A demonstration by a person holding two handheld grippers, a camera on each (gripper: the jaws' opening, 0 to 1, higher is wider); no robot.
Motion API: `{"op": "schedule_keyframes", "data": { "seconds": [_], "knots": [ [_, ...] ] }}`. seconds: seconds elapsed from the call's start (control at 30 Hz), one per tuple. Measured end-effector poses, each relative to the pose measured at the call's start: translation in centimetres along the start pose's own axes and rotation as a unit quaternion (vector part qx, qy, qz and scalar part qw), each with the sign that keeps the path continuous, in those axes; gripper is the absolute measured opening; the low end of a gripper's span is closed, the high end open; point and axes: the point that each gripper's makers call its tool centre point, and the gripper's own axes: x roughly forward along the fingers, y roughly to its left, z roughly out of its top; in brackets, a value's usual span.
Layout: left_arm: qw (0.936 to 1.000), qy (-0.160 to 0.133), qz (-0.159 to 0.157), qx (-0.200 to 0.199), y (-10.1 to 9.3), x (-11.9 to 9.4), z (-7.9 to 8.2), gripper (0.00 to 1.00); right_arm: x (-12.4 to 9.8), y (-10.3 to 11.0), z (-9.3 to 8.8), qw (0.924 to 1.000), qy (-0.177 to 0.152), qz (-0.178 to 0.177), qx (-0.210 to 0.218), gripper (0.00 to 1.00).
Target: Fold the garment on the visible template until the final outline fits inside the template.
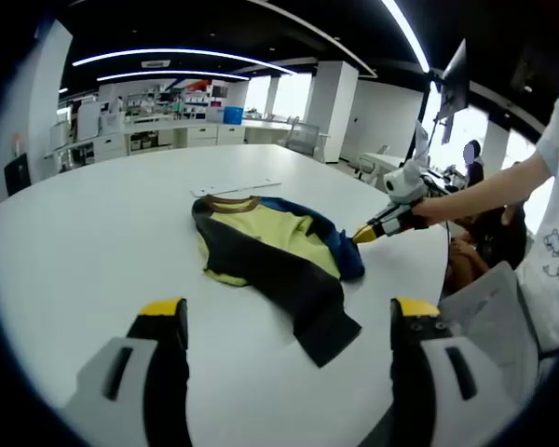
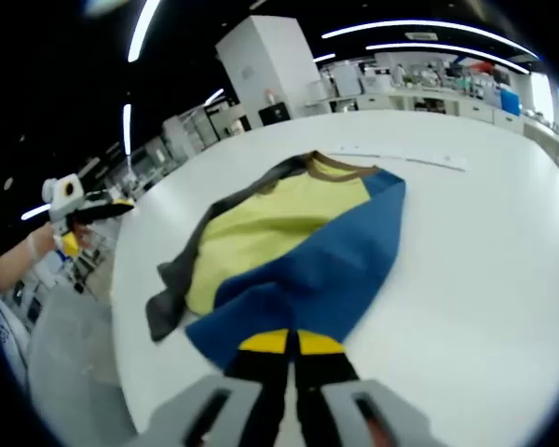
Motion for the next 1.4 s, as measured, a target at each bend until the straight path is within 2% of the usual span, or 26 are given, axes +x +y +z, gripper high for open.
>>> {"op": "schedule_keyframes", "data": {
  "seconds": [0.23, 0.27, 0.43, 0.57, 0.63, 0.7, 0.77, 0.9, 1.03, 1.17, 1.23, 1.33, 1.4],
  "knots": [
    [1.0, 0.0, -0.001, 0.002, 0.0, 0.2, 0.1, 0.87, -2.1, -0.4, 0.1, 0.9999, -0.008, -0.005, 0.004, 0.0],
    [1.0, -0.001, -0.002, 0.002, -0.1, 0.2, 0.1, 0.87, -2.4, -1.1, -0.3, 0.9999, -0.006, -0.01, 0.007, 0.0],
    [1.0, -0.003, -0.004, 0.003, -0.1, 0.4, 0.3, 0.86, -4.1, -1.1, -1.6, 0.9997, -0.004, -0.022, 0.011, 0.0],
    [1.0, -0.003, -0.008, 0.002, 0.0, 0.7, 0.3, 0.86, -6.1, -3.0, -2.5, 0.9991, -0.002, -0.039, 0.015, 0.0],
    [0.9999, -0.003, -0.01, 0.0, -0.2, 0.9, 0.4, 0.86, -7.0, -4.7, -2.7, 0.9985, -0.002, -0.05, 0.023, 0.0],
    [0.9999, -0.003, -0.011, 0.001, -0.2, 1.0, 0.5, 0.86, -7.4, -4.5, -3.0, 0.9978, -0.004, -0.058, 0.032, 0.0],
    [0.9999, -0.003, -0.012, 0.0, 0.0, 1.2, 0.5, 0.86, -8.5, -5.8, -3.4, 0.997, -0.005, -0.066, 0.041, 0.0],
    [0.9999, -0.001, -0.014, 0.0, 0.0, 1.4, 0.5, 0.86, -9.4, -6.5, -4.1, 0.9962, -0.001, -0.077, 0.041, 0.0],
    [0.9998, 0.0, -0.018, 0.001, 0.0, 1.7, 0.5, 0.86, -10.3, -7.4, -4.9, 0.9953, 0.011, -0.089, 0.036, 0.0],
    [0.9998, 0.0, -0.018, -0.002, 0.2, 2.0, 0.6, 0.86, -11.7, -9.7, -6.4, 0.9921, 0.045, -0.117, 0.008, 0.0],
    [0.9999, 0.001, -0.017, -0.001, 0.4, 2.1, 0.5, 0.86, -12.1, -10.1, -6.5, 0.9912, 0.047, -0.123, 0.014, 0.0],
    [0.9999, 0.0, -0.015, -0.004, 0.9, 2.3, 0.6, 0.86, -13.2, -12.2, -6.2, 0.9895, 0.044, -0.136, 0.023, 0.0],
    [0.9999, 0.0, -0.013, -0.004, 0.8, 2.2, 0.6, 0.86, -13.5, -12.5, -6.0, 0.9886, 0.04, -0.142, 0.03, 0.0]
  ]
}}
